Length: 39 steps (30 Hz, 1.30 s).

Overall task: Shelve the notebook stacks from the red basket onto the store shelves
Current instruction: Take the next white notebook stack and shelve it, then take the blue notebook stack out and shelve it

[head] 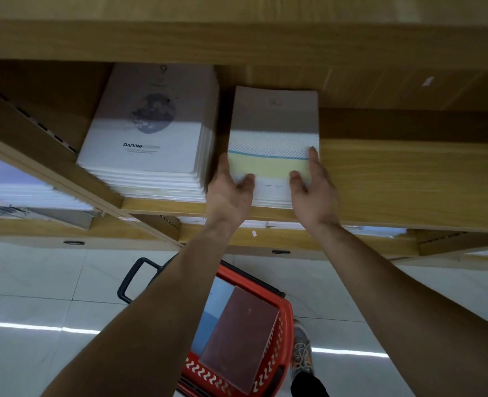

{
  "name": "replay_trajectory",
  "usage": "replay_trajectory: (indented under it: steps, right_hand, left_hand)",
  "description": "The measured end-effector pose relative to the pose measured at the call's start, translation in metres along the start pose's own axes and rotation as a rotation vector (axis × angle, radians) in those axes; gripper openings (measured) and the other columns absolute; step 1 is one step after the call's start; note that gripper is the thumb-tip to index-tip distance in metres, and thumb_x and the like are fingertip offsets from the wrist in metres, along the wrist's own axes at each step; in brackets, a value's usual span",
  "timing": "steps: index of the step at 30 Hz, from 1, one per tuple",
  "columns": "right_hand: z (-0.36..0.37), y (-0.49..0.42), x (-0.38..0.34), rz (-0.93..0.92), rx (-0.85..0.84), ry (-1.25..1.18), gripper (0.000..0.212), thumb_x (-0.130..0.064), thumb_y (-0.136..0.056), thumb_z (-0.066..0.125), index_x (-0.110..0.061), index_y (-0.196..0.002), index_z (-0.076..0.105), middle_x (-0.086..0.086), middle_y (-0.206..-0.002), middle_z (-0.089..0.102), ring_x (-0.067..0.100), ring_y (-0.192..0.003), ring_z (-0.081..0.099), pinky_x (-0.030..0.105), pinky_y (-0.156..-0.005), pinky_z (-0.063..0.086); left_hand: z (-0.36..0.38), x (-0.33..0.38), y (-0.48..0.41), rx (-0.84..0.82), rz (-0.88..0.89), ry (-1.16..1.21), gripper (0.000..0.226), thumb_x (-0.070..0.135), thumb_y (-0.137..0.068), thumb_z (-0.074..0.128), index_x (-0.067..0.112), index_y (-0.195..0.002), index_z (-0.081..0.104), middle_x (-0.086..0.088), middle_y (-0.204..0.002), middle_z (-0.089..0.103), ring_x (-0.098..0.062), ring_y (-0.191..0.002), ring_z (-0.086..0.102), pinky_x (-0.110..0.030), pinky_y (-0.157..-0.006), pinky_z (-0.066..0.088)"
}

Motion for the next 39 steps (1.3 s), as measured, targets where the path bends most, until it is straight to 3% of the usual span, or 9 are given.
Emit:
replay_trajectory:
  steps: [4,11,14,18,22,27,30,34,39]
  right_hand:
    - [0.003,-0.007,-0.004,0.002,0.002,0.033,0.064,-0.044,-0.106,0.041,-0.035,-0.162,0.012,0.002,-0.152,0.041,0.019,-0.117,0.052,0.024,-0.079,0.04]
    - [0.002,-0.008,-0.006,0.007,-0.086,0.104,0.066,-0.049,-0.106,0.038,-0.038,-0.162,0.004,0.005,-0.156,0.034,0.016,-0.11,0.049,0.029,-0.078,0.043]
    - [-0.006,-0.005,-0.012,0.035,-0.131,0.104,0.071,-0.051,-0.103,0.046,-0.039,-0.162,0.008,0.006,-0.156,0.036,0.027,-0.123,0.053,0.037,-0.09,0.052]
    - [-0.015,0.037,-0.012,0.06,-0.104,0.208,0.075,-0.054,-0.097,0.056,-0.035,-0.16,0.018,0.007,-0.154,0.036,0.032,-0.128,0.053,0.043,-0.098,0.053]
    - [0.011,0.132,0.009,0.009,-0.077,0.3,0.07,-0.048,-0.097,0.058,-0.025,-0.157,0.031,0.009,-0.155,0.033,0.032,-0.136,0.046,0.043,-0.098,0.052]
    - [0.111,0.218,0.07,0.082,-0.377,0.459,0.074,-0.054,-0.098,0.053,-0.026,-0.16,0.022,0.008,-0.157,0.032,0.028,-0.139,0.041,0.043,-0.102,0.049]
    - [0.165,0.232,0.106,0.125,-0.453,0.488,0.077,-0.054,-0.097,0.055,-0.019,-0.159,0.025,0.013,-0.158,0.036,0.031,-0.143,0.037,0.046,-0.114,0.037]
    - [0.237,0.233,0.152,0.099,-0.552,0.522,0.076,-0.053,-0.096,0.057,-0.021,-0.159,0.028,0.012,-0.159,0.037,0.032,-0.146,0.033,0.045,-0.117,0.032]
    - [0.316,0.225,0.217,0.043,-0.611,0.593,0.083,-0.052,-0.094,0.061,-0.019,-0.16,0.024,0.014,-0.163,0.028,0.033,-0.149,0.029,0.045,-0.116,0.032]
  left_hand:
    - [0.003,-0.004,-0.008,-0.027,0.001,-0.026,0.051,0.03,-0.099,0.059,0.027,-0.145,0.036,0.006,-0.119,0.06,-0.011,-0.104,0.057,-0.025,-0.085,0.049]
    - [0.0,-0.001,-0.006,-0.082,-0.013,-0.081,0.059,0.035,-0.101,0.056,0.026,-0.152,0.029,0.0,-0.13,0.06,-0.014,-0.113,0.056,-0.027,-0.092,0.043]
    - [-0.006,-0.001,0.005,-0.102,-0.032,-0.091,0.057,0.036,-0.1,0.058,0.023,-0.149,0.033,-0.003,-0.134,0.059,-0.023,-0.122,0.058,-0.03,-0.097,0.046]
    - [-0.026,-0.023,0.058,-0.127,-0.056,-0.054,0.058,0.044,-0.096,0.059,0.025,-0.147,0.039,0.003,-0.143,0.054,-0.021,-0.127,0.056,-0.046,-0.102,0.051]
    - [-0.052,-0.105,0.128,-0.19,-0.181,-0.177,0.055,0.037,-0.099,0.059,0.017,-0.148,0.043,-0.005,-0.141,0.055,-0.023,-0.123,0.057,-0.041,-0.104,0.048]
    - [-0.084,-0.238,0.184,-0.285,-0.276,-0.43,0.064,0.046,-0.096,0.056,0.018,-0.151,0.037,-0.01,-0.141,0.056,-0.03,-0.124,0.057,-0.045,-0.101,0.05]
    - [-0.097,-0.304,0.199,-0.276,-0.32,-0.487,0.068,0.053,-0.091,0.055,0.02,-0.148,0.038,-0.01,-0.134,0.061,-0.031,-0.114,0.062,-0.047,-0.09,0.055]
    - [-0.089,-0.379,0.196,-0.271,-0.387,-0.516,0.058,0.044,-0.094,0.061,0.017,-0.142,0.044,-0.01,-0.127,0.063,-0.03,-0.108,0.064,-0.044,-0.084,0.057]
    - [-0.051,-0.468,0.177,-0.276,-0.458,-0.582,0.066,0.049,-0.096,0.057,0.02,-0.151,0.035,-0.011,-0.144,0.053,-0.033,-0.126,0.054,-0.045,-0.094,0.051]
Point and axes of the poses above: each hand's wrist, its own y-axis away from the middle knuckle, its own z-axis out of the palm, x = y × z, the point moved 9 cm from there along -y, towards the middle knuckle
